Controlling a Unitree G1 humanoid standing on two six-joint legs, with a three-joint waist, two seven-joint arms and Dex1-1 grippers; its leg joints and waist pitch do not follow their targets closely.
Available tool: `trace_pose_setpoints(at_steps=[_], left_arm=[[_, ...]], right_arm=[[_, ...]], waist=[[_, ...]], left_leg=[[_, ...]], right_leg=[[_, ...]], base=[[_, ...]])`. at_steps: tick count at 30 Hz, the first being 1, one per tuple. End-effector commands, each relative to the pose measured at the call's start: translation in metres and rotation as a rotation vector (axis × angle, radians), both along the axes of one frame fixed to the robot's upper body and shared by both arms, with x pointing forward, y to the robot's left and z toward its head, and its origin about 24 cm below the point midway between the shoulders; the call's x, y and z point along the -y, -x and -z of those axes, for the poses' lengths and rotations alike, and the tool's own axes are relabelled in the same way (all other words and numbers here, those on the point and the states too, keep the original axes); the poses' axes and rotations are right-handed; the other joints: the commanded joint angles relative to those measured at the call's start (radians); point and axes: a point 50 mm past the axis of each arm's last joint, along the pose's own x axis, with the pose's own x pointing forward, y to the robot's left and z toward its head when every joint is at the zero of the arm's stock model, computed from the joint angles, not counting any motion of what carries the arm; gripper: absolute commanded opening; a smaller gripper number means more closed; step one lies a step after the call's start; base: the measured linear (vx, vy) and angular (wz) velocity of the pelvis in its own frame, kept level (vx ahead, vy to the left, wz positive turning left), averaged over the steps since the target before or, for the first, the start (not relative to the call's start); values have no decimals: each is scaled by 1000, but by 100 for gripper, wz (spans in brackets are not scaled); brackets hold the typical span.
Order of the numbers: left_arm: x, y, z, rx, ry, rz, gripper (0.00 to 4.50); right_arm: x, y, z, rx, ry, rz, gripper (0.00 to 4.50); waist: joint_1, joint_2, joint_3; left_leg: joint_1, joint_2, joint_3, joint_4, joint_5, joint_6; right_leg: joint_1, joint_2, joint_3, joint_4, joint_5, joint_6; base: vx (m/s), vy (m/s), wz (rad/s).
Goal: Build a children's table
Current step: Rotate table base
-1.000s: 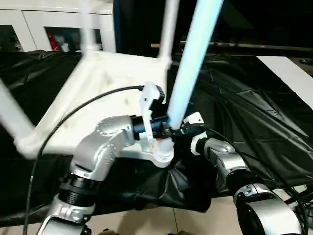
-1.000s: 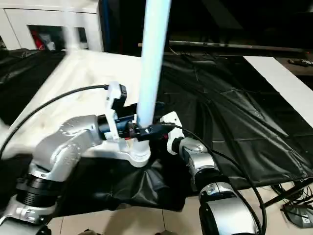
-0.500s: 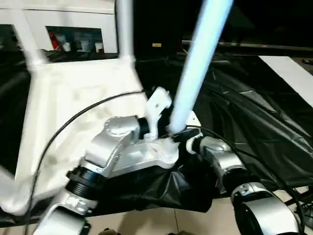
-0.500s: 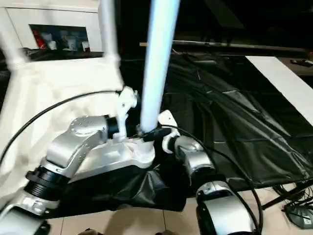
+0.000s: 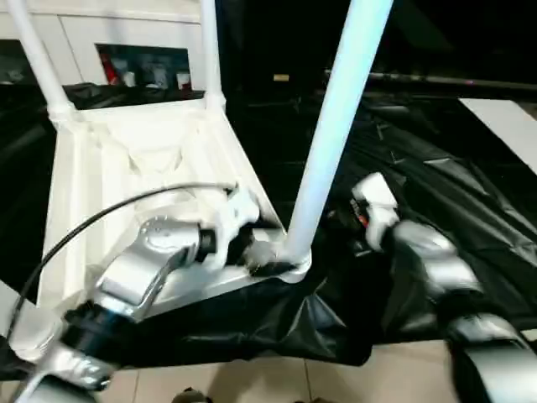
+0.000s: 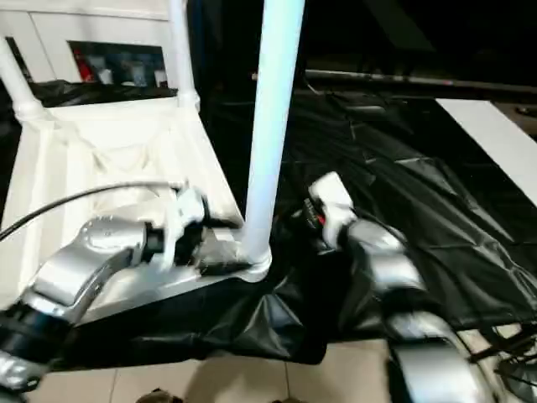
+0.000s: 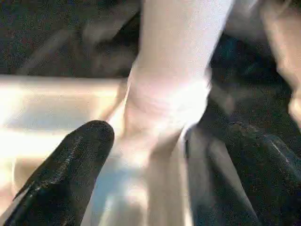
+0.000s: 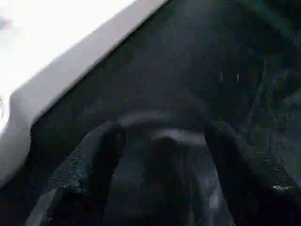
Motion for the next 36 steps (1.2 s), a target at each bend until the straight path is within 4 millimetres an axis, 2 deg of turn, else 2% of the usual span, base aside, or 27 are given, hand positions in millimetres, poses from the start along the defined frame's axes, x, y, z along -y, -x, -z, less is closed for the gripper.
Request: trace_pose_setpoints(at_steps=[1, 2, 3, 4, 5, 8, 10, 12, 13, 18, 21, 22, 24, 26, 29, 32, 34, 36], left_arm=[[3, 2, 0, 8, -52, -1, 408], [1, 5, 0, 9, -78, -2, 408], [0, 7, 1, 10, -91, -1, 398], [-3, 10, 1, 13, -129, -6, 380], [-3, 10, 1, 15, -137, -8, 371], [-9, 12, 2, 21, -189, -32, 352], [-12, 14, 3, 13, -219, -47, 341], [-14, 17, 3, -9, -231, -64, 325], [-15, 19, 2, -32, -234, -72, 320], [-14, 27, -1, -73, -227, -56, 279], [-15, 26, 0, -68, -233, -66, 271], [-15, 25, 0, -67, -230, -73, 244], [-13, 24, -2, -62, -208, -79, 236], [-13, 23, -3, -56, -195, -85, 231], [-13, 23, -3, -58, -184, -84, 192], [-13, 23, -3, -59, -186, -84, 185], [-14, 23, -2, -60, -186, -85, 152], [-14, 23, -2, -59, -185, -87, 152]], right_arm=[[0, 0, -8, 12, 24, -35, 317], [0, 4, -9, 12, 23, -51, 317], [0, 6, -10, 12, 23, -57, 317], [0, 10, -11, 11, 20, -70, 317], [0, 12, -12, 11, 18, -74, 317], [-1, 19, -15, 12, -1, -94, 317], [-2, 23, -17, 8, -8, -109, 317], [-1, 28, -18, -2, -10, -113, 317], [0, 31, -18, -6, -8, -113, 317], [1, 38, -20, -16, -5, -109, 317], [-1, 40, -21, -18, -6, -109, 317], [-2, 41, -21, -21, -6, -111, 317], [-3, 42, -22, -26, -7, -117, 317], [-4, 44, -23, -29, -15, -124, 317], [-6, 49, -26, -47, -46, -166, 317], [-7, 52, -27, -65, -61, -196, 317], [-8, 57, -27, -102, -74, -247, 317], [-8, 59, -27, -121, -79, -265, 317]], waist=[[1, 10, -71], [-1, 11, -71], [2, 9, -70], [-3, 5, -70], [-1, 8, -70], [-2, 8, -69], [-3, 9, -67], [1, 11, -66], [3, 11, -66], [4, 13, -64], [3, 14, -65], [2, 14, -65], [3, 13, -65], [3, 13, -67], [4, 14, -67], [4, 14, -68], [4, 14, -68], [5, 13, -68]], left_leg=[[13, 22, -2, -68, -288, -5], [10, 23, -3, -70, -282, -4], [11, 24, -3, -70, -283, -1], [8, 23, -4, -71, -281, 4], [11, 23, -4, -71, -280, 3], [10, 23, -4, -71, -276, 8], [10, 20, -4, -71, -297, 6], [16, 22, -4, -71, -310, 4], [14, 22, -5, -72, -317, 2], [15, 20, -7, -73, -327, -1], [13, 19, -9, -73, -329, -4], [13, 19, -9, -72, -331, -4], [13, 19, -9, -72, -327, -4], [12, 19, -9, -71, -319, -2], [12, 19, -9, -71, -321, -1], [10, 19, -9, -72, -312, 4], [10, 20, -9, -71, -315, 5], [11, 20, -9, -71, -311, 8]], right_leg=[[53, -55, 52, -80, -332, -170], [54, -54, 51, -80, -331, -173], [54, -52, 51, -80, -331, -165], [53, -53, 50, -80, -340, -164], [54, -51, 50, -80, -341, -161], [52, -51, 51, -81, -343, -156], [48, -51, 48, -86, -393, -139], [44, -52, 50, -91, -412, -133], [45, -52, 48, -92, -428, -126], [41, -51, 47, -97, -445, -121], [43, -52, 46, -97, -448, -114], [42, -51, 46, -98, -451, -111], [43, -52, 46, -98, -450, -106], [43, -52, 46, -98, -440, -108], [44, -51, 45, -97, -435, -107], [47, -49, 45, -94, -409, -112], [47, -49, 45, -94, -407, -116], [47, -51, 46, -95, -409, -114]], base=[[0, 0, 0], [0, 0, 0], [0, 0, 0], [0, 0, 0], [0, 0, 0], [0, 0, 0], [0, 0, 0], [0, 0, 0], [0, 0, 0], [0, 0, 0], [0, 0, 0], [0, 0, 0], [0, 0, 0], [0, 0, 0], [0, 0, 0], [0, 0, 0], [0, 0, 0], [0, 0, 0]])
